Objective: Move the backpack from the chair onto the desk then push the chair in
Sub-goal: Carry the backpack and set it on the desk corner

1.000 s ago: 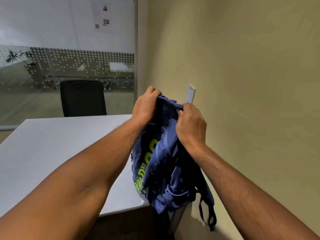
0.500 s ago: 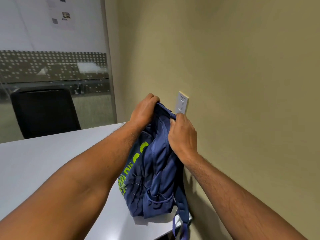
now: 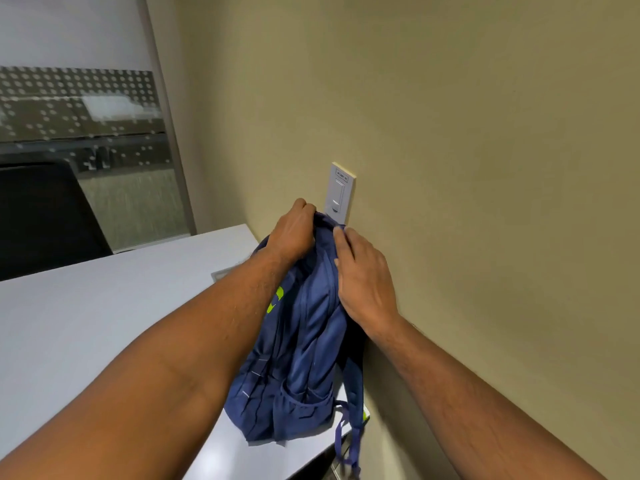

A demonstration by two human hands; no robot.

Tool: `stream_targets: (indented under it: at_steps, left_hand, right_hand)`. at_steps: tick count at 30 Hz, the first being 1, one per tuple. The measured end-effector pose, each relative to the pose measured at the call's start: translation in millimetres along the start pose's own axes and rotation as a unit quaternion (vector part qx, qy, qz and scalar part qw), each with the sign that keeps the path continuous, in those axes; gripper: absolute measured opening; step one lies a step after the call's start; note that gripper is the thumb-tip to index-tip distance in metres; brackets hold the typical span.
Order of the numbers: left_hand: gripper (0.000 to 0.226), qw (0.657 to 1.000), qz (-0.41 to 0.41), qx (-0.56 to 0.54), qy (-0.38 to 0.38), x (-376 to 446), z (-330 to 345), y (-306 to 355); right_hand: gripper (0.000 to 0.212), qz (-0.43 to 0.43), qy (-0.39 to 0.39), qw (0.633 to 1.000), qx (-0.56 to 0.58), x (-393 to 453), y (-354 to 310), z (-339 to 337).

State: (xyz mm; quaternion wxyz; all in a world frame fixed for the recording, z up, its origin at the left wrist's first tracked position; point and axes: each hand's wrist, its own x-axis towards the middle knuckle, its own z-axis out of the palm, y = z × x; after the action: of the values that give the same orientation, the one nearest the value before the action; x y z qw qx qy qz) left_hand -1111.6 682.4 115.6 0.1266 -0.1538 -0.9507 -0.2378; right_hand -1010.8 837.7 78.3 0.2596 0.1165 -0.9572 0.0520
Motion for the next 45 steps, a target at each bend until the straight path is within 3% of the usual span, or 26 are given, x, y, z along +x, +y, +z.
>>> stream_targets:
  at_steps: [3,7,18,23,36,45]
  left_hand:
    - [0.042,0.998,0.016,0.016,-0.060,-1.3,7.8,-0.6]
    - [0.072,0.998,0.000,-0.006,-0.063,-20.7,17.7,-4.3]
    - [0.061,0.997,-0.031,0.068,-0.013,-127.0,-2.0,-2.5]
    - [0.059,0.993,-0.052,0.107,0.023,-196.8,-8.6,31.9]
    - [0.065,0.975,-0.101,0.198,0.032,-404.1,-5.6,130.3]
    - [0.065,0.977,-0.091,0.192,0.027,-477.6,-21.3,176.1]
  right_hand:
    - [0.054,0.020,-0.054,0.998,-0.032,-15.7,6.2,10.1]
    - [0.063,0.035,-0.085,0.995,-0.049,-25.6,6.4,14.4]
    - [0.074,0.040,-0.108,0.993,-0.030,-81.5,-0.3,-16.7]
    - [0.077,0.026,-0.109,0.994,-0.018,-128.5,-1.3,-43.4]
    - [0.063,-0.014,-0.108,0.993,0.051,-271.3,-24.3,-131.4]
    - [0.066,0.019,-0.105,0.994,0.038,-346.6,-37.4,-185.3]
